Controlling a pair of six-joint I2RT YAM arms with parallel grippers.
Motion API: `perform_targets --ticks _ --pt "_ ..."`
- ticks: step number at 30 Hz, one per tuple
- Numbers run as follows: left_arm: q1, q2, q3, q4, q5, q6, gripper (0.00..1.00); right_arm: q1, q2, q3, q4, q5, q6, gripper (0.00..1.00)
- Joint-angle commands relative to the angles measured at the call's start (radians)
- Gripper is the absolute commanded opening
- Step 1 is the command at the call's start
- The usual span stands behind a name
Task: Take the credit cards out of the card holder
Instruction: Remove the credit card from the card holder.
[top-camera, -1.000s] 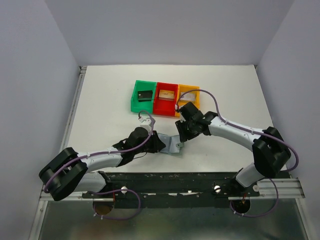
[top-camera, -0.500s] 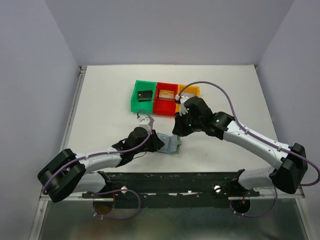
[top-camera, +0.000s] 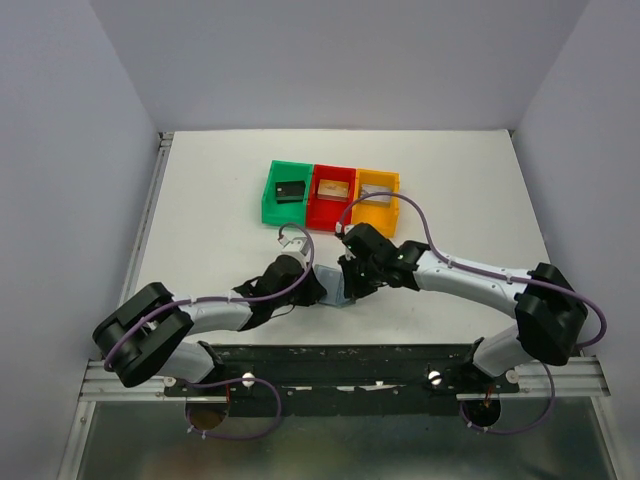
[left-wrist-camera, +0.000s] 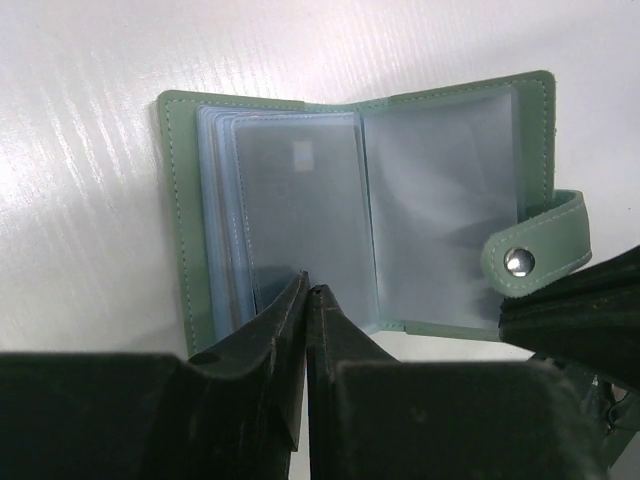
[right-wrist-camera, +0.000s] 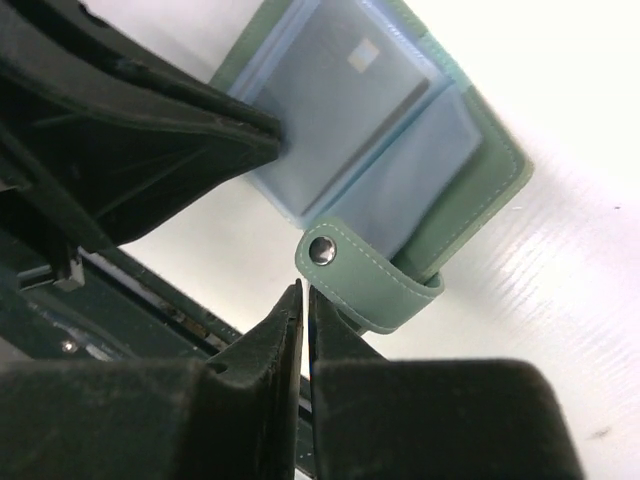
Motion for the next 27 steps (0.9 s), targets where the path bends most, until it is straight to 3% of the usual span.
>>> perform_targets --ticks 1,10,27 --pt "0.001 0.027 0.001 -0.002 -0.009 -0.005 0.19 0.005 0.017 -0.017 0.025 0.160 0.044 0.13" --pt "-0.001 0.018 -0.024 -0.009 -0.017 -0.039 0.15 -0.015 0.026 -0.020 0.026 0.330 0.080 0.13" --pt "-0.005 -0.025 -0.025 -0.071 -0.087 -0.059 0.13 -0.089 -0.037 -0.181 0.083 0.300 0.124 0.12"
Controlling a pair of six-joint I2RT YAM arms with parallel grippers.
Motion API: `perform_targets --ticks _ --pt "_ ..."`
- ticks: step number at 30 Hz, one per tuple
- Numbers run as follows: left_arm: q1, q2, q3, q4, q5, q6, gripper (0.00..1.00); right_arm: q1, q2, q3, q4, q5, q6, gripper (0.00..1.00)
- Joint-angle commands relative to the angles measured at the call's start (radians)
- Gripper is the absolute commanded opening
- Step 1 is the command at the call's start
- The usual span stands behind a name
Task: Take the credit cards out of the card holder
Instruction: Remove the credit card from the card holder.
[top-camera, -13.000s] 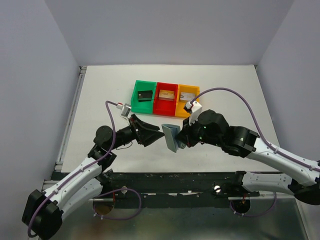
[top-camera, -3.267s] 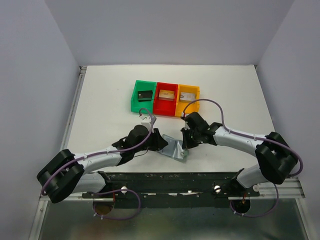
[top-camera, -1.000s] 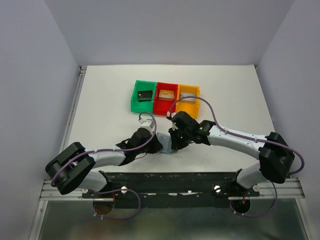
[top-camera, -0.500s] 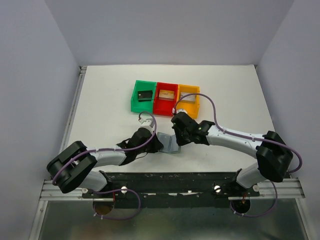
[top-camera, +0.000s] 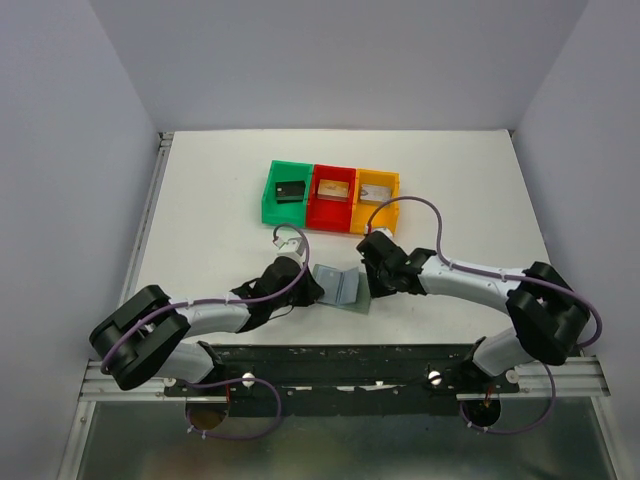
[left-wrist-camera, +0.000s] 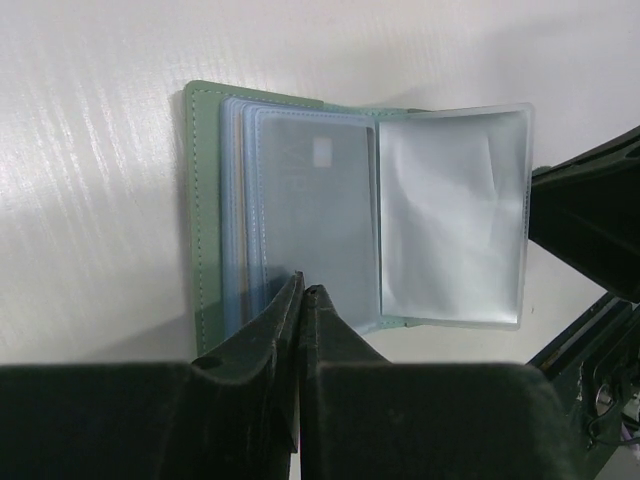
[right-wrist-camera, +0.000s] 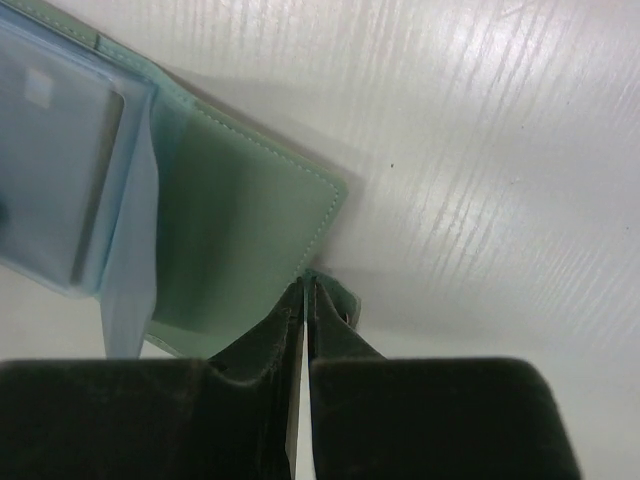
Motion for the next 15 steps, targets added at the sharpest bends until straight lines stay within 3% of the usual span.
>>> perform_targets --ticks 1,15 --pt "-0.005 -0.013 -0.003 -0.082 -0.059 0.002 0.13 -0.001 -0.054 -0.036 0.021 0.024 0.023 0.12" --pt "-0.005 0.010 0.014 -0.099 -0.070 0.003 0.12 -0.003 -0.258 -0.033 -0.103 0.067 0.003 0.13"
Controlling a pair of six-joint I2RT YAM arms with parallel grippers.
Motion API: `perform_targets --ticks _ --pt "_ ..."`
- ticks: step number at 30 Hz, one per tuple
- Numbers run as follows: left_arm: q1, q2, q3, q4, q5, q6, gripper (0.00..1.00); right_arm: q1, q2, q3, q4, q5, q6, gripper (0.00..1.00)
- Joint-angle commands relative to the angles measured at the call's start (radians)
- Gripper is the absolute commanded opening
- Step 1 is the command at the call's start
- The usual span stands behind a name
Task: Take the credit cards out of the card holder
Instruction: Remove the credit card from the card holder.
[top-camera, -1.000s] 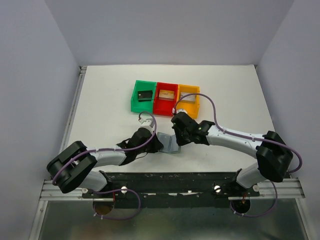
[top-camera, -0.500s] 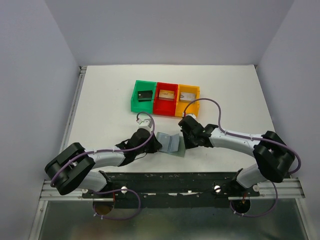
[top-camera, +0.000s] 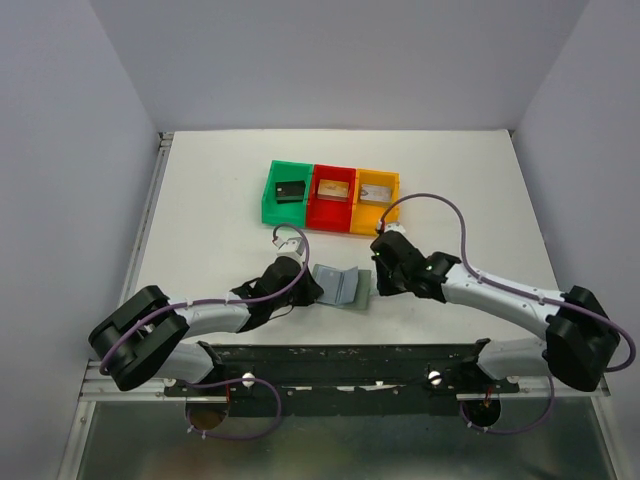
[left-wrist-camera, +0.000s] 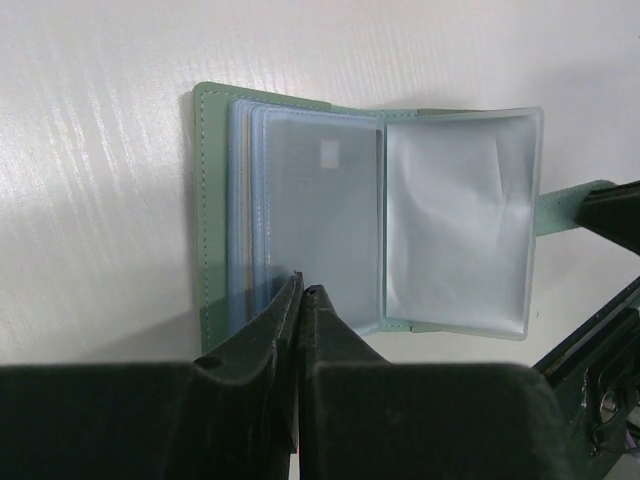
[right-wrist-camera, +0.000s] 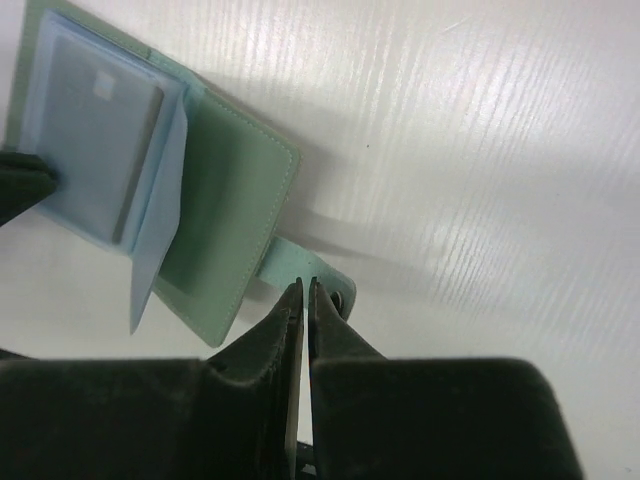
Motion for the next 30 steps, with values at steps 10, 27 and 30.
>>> perform_targets --ticks 10,27,30 --pt "-0.006 0.020 0.006 -0.070 -0.053 -0.002 0.11 0.060 -0.188 0.139 0.111 -0.217 -0.044 0.15" --pt "-0.008 0.017 0.000 -0.075 -0.053 -0.008 0.11 0.105 0.192 0.200 0.173 -0.188 0.068 0.07" --pt "-0.008 0.003 -0.007 -0.083 -0.059 -0.008 0.11 0.088 0.226 0.182 0.183 -0.205 0.067 0.07"
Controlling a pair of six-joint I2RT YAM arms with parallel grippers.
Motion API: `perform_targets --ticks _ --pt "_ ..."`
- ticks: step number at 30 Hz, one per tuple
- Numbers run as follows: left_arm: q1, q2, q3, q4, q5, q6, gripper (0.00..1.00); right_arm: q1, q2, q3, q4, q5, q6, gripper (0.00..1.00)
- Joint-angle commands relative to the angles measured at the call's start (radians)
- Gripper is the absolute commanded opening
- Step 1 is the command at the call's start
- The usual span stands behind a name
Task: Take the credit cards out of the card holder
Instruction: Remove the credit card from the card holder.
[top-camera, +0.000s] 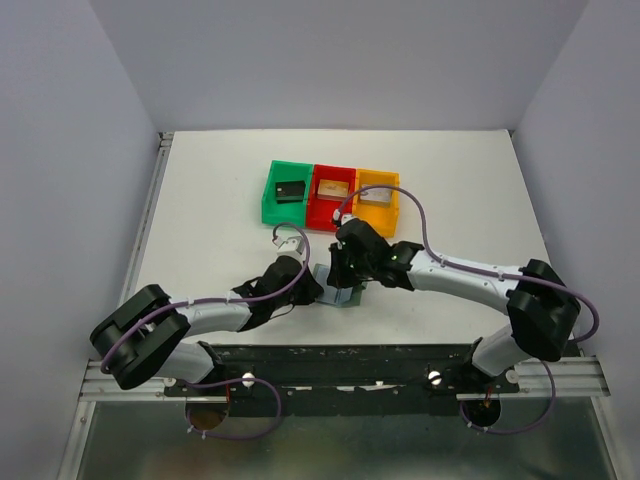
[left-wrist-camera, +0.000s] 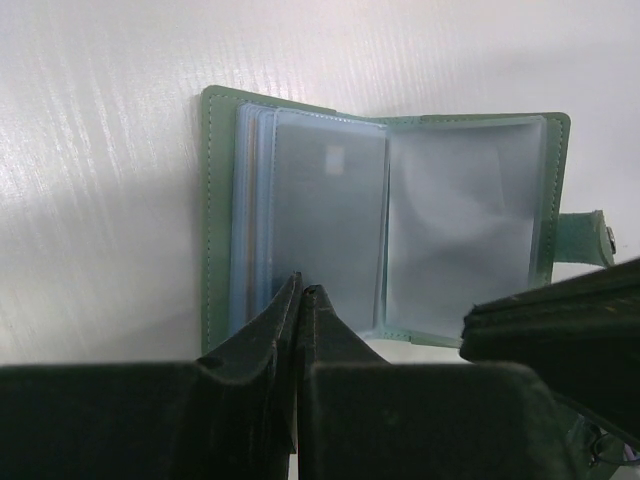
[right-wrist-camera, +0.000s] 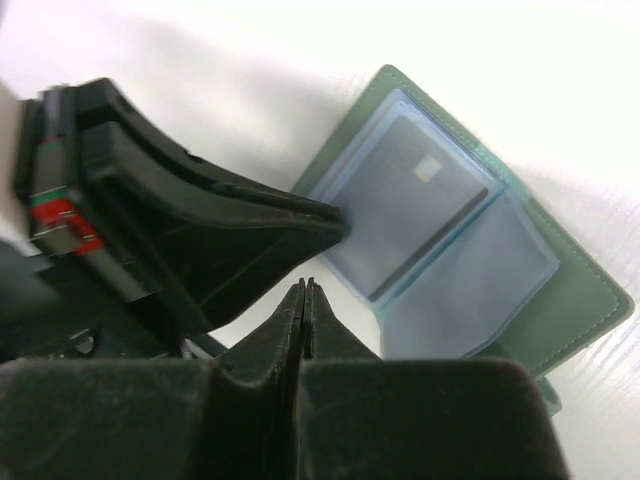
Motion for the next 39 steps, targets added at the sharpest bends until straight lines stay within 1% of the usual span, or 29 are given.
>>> perform_targets --ticks 1,8,13,20,23,27,32,39 --pt "-0.005 -0.014 -0.021 -0.078 -0.047 0.003 0.11 -0.019 0.049 -0.040 0.010 0.026 0.012 0.07" --pt "-0.005 -0.060 -0.049 -0.082 -0.058 -0.006 0.11 -0.070 0.096 -0.102 0.047 -0.034 0.005 0.09" --pt "-0.005 -0.086 -0.059 -0.087 -0.063 -0.005 0.11 -0.094 0.107 -0.116 0.054 -0.041 -0.026 0.12" --pt "-0.005 -0.100 -0.067 -0.093 -0.057 -0.012 0.11 -0.125 0.139 -0.110 0.067 -0.083 -0.113 0.22" --pt "-0.005 -0.115 -0.070 -0.104 -0.061 -0.014 0.11 -0.134 0.156 -0.097 0.059 -0.089 -0.141 0.25" --pt "-0.005 -0.158 -0.070 -0.130 -0.075 -0.011 0.12 -0.154 0.159 -0.099 0.060 -0.106 -0.153 0.30" --pt "-0.005 -0.212 -0.064 -0.153 -0.098 0.003 0.13 -0.162 0.136 -0.105 0.070 -0.132 -0.155 0.41" --pt "-0.005 -0.233 -0.033 -0.176 -0.116 0.028 0.14 -0.171 0.133 -0.107 0.083 -0.158 -0.153 0.50"
